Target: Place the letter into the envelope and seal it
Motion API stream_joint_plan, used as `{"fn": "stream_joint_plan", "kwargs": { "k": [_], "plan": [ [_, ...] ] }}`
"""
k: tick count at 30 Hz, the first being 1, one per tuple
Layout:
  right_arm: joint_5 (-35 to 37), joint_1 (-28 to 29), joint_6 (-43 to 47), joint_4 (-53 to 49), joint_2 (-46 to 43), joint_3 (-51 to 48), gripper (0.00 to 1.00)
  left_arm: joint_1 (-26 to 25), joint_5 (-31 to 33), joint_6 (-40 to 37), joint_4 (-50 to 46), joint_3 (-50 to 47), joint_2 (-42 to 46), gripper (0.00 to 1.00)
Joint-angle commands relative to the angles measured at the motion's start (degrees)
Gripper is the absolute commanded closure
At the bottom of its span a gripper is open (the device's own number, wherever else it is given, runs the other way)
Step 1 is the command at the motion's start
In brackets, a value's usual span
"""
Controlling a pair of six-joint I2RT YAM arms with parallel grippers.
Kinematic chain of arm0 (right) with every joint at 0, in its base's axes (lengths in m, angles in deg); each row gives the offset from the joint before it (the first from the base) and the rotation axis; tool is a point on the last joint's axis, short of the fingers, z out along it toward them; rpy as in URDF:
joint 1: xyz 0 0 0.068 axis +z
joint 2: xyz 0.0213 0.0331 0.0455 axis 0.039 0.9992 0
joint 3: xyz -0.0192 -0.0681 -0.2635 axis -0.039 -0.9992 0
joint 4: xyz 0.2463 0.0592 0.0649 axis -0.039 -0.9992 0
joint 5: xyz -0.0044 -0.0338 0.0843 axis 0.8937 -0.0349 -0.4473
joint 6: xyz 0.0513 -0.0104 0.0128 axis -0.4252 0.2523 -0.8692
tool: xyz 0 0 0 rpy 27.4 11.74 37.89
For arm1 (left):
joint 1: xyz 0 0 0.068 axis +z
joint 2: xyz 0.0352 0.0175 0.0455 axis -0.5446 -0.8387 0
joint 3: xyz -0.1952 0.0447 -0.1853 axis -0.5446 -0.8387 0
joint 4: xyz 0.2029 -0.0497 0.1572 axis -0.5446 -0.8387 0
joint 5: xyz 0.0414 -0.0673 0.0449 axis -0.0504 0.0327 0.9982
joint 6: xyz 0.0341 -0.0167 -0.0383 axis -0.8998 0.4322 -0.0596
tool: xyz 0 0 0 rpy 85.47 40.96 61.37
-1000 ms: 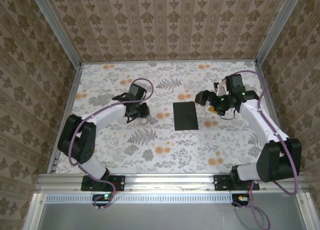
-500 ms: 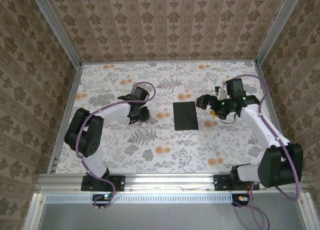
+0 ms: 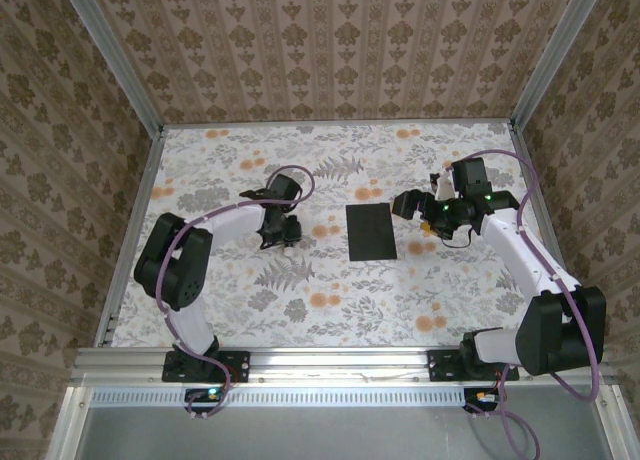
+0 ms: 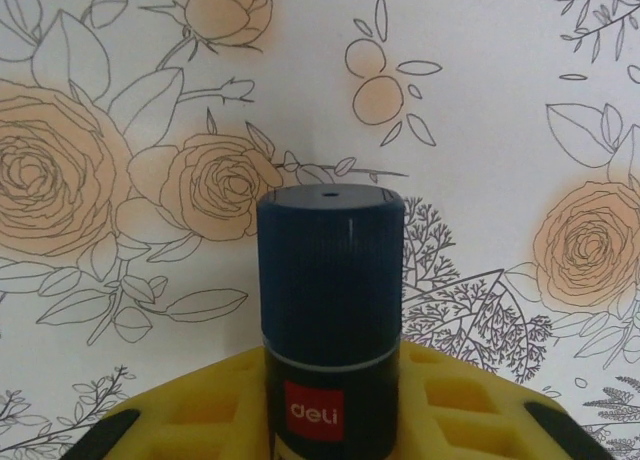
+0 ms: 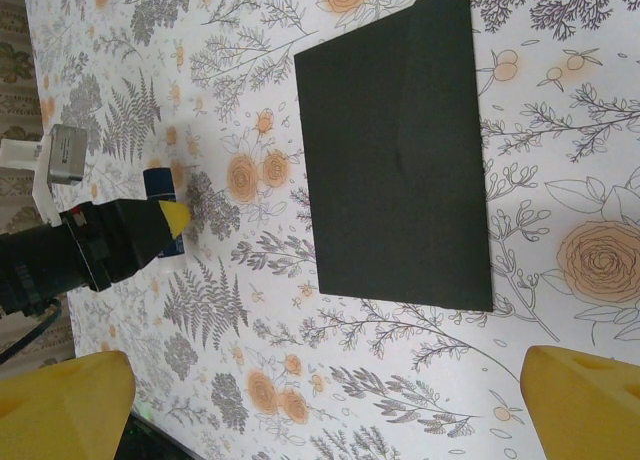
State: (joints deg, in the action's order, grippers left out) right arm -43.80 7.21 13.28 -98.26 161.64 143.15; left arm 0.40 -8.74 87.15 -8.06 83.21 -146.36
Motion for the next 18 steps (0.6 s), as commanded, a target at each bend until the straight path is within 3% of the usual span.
{"fn": "stream_joint_plan", "kwargs": {
  "k": [1,2,4,5,18],
  "plan": [
    [1.2,-0.3,0.2,0.1,-1.2,-0.5,0.00,-0.2,1.2,0.3,-2.0,2.0,-0.6,0.72],
    [1.2,-0.3,0.2,0.1,-1.2,-0.5,0.00,-0.2,1.2,0.4,-2.1,2.1,-0.5,0.71],
    [1.3,-0.4,0.3,0.0,-1.2,-0.4,0.00,-0.3,1.3,0.3,-2.4,2.2,-0.5,0.57],
    [1.2,-0.4,0.3,0.0,-1.1,-0.3,0.00,-0.3,1.4,0.2,-2.5,2.2,-0.4,0.56],
    [1.3,-0.4,0.4,-0.3,-0.9,0.4,0.00,-0.2,1.9,-0.3,-3.2,2.7,0.5,0.54]
  ]
}}
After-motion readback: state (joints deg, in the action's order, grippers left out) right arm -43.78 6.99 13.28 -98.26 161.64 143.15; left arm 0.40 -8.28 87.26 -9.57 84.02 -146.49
